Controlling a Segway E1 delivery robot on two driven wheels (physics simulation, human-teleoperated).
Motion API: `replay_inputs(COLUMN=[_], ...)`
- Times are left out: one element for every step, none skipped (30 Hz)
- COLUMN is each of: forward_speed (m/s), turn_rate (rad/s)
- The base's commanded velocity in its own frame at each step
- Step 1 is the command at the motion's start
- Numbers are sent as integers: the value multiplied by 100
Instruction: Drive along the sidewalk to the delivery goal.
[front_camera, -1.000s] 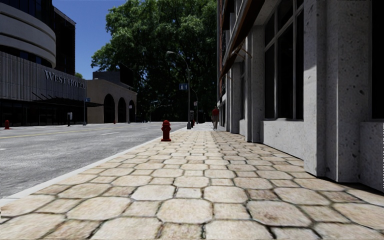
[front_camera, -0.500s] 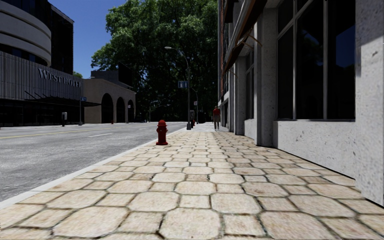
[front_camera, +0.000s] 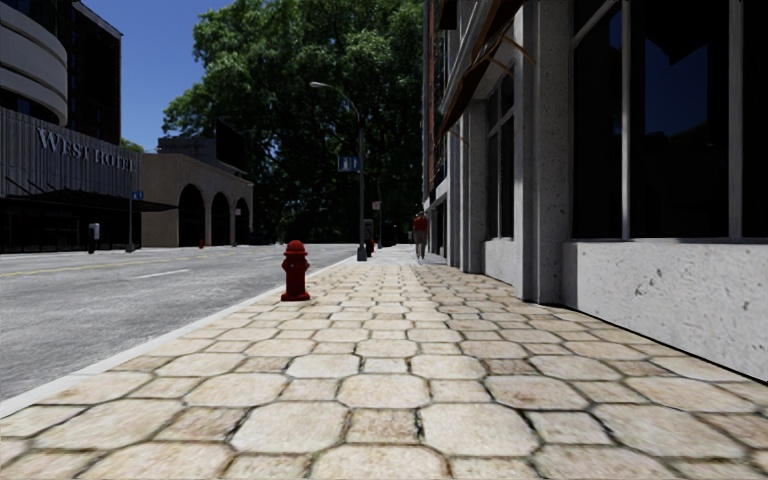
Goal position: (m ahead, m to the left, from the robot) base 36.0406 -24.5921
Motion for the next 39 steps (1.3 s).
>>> replay_inputs(forward_speed=[200, 200, 200, 200, 200, 200, 200, 200, 200, 200, 200, 200, 200, 200, 200, 200, 200, 200, 200, 200, 200, 200, 200, 200, 200, 200, 200, 200, 200, 200, 200, 200, 200, 200, 200, 200, 200, 200, 200], turn_rate=[-39, -40, -40, -40, -40, -40, -3, -3, 0, 0, 0, 0, 0, 0, 0, 0, 0, 0, 0, 0, 0, 0, 0, 0, 0, 0, 0, 0, 0, 0, 0, 0, 0, 0, 0, 0, 0, 0, 0])
